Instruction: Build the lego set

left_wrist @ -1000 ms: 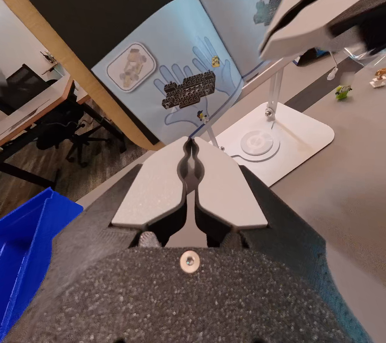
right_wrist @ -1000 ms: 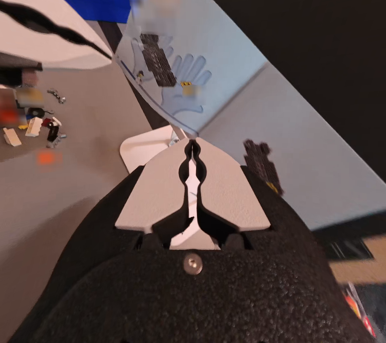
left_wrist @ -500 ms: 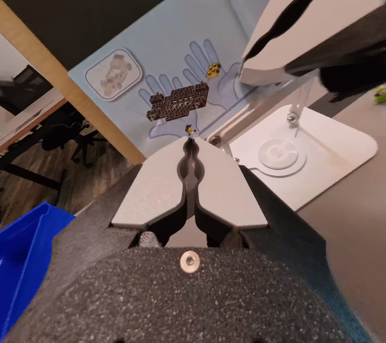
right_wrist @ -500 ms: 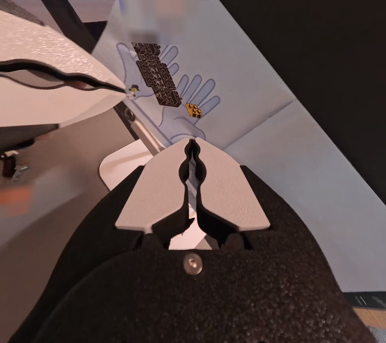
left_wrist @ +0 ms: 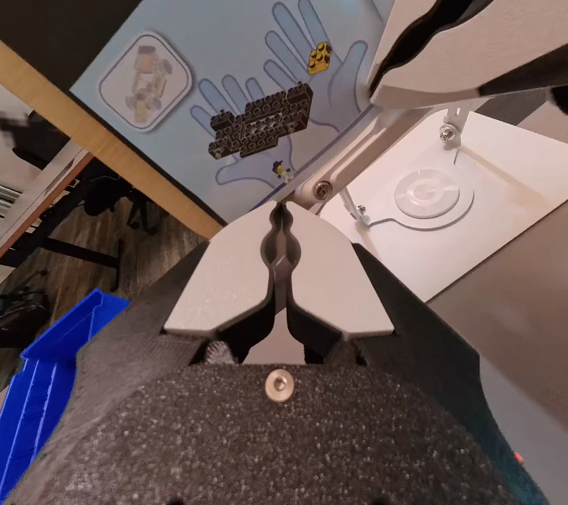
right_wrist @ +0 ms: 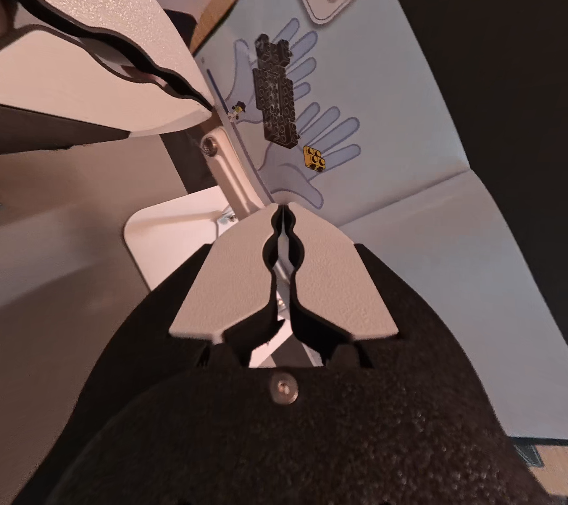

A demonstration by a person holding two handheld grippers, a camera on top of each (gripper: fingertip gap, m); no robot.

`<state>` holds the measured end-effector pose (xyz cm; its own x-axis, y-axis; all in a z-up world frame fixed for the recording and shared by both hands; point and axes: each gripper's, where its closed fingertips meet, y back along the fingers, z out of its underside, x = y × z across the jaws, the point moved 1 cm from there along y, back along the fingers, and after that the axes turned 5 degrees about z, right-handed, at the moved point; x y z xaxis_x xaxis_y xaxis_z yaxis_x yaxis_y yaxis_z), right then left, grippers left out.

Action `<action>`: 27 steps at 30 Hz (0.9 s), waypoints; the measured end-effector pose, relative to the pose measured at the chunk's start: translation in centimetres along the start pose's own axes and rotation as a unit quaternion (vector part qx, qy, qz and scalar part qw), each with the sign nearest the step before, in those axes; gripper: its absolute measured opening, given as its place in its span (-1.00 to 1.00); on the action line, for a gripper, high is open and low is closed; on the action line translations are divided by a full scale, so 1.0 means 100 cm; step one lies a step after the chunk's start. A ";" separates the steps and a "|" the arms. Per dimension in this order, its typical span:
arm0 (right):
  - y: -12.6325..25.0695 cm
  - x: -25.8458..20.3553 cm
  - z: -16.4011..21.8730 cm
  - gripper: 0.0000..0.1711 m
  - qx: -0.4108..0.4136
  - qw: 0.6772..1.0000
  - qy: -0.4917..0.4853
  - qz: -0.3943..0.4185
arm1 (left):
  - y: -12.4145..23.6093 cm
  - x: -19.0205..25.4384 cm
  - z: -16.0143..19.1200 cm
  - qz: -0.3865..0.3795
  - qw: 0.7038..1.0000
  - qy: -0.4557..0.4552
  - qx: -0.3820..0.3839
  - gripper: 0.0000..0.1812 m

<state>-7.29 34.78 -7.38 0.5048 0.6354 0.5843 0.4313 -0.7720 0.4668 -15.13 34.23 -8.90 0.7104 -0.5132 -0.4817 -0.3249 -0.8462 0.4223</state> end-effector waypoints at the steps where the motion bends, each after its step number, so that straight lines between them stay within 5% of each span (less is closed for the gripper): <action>1: 0.003 0.000 -0.002 -0.98 0.005 1.000 -0.007 -0.006 | 0.003 0.000 -0.001 0.000 1.000 0.001 0.005 -1.00; 17: 0.051 0.021 0.011 -0.99 0.091 0.985 -0.144 -0.014 | 0.056 0.030 -0.012 0.038 0.994 0.061 0.081 -1.00; 27: 0.009 -0.008 -0.010 -1.00 0.050 0.994 -0.094 0.008 | 0.040 0.083 -0.005 0.099 0.985 0.110 0.089 -1.00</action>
<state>-8.06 33.50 -6.75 0.6388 0.6226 0.4520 0.4900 -0.7822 0.3849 -10.20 26.70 -10.79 0.7346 -0.6430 -0.2167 -0.5604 -0.7550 0.3405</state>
